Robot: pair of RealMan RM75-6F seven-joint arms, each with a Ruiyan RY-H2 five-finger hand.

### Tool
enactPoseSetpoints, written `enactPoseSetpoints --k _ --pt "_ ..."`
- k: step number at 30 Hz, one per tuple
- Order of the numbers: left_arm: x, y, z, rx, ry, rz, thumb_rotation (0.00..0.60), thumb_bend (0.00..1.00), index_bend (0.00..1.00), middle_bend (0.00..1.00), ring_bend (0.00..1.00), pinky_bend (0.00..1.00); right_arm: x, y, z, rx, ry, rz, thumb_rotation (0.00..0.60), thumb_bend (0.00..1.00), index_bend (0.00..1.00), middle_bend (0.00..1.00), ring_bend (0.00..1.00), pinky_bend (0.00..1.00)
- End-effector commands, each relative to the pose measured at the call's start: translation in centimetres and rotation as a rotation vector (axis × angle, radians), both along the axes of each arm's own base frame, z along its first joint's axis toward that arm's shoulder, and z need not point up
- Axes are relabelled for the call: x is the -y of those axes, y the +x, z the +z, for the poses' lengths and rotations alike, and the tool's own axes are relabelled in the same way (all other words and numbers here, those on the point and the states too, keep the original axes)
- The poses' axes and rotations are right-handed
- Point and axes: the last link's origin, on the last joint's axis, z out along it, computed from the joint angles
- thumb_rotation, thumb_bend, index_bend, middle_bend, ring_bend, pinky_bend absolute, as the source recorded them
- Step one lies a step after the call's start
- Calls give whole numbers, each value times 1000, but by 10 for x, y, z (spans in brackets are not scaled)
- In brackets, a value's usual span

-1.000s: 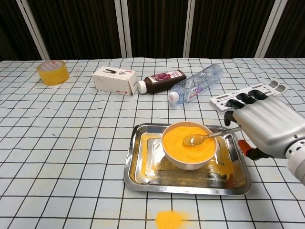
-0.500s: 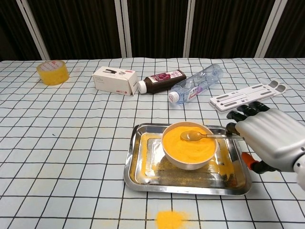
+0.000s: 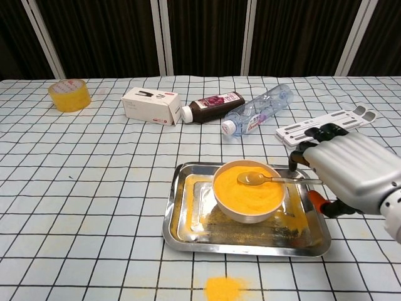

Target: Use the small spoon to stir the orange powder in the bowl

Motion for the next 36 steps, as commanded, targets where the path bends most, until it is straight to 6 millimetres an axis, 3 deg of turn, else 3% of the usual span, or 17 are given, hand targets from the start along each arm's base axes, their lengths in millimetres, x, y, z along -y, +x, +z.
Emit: enactPoseSetpoints --k 1,13,23,36 --pt "0 0 0 2 -1 0 600 0 0 0 0 0 4 4 -1 13 -7 11 600 530 321 341 52 0" --pt "0 0 1 11 -5 -1 600 0 0 0 0 0 7 8 -8 11 5 -1 600 530 321 372 76 0" --pt "0 0 1 12 -5 0 600 0 0 0 0 0 9 8 -10 6 0 -6 600 531 411 397 88 0" --pt "0 0 1 14 -5 1 600 0 0 0 0 0 10 6 -10 -1 -3 -8 600 531 432 407 92 0"
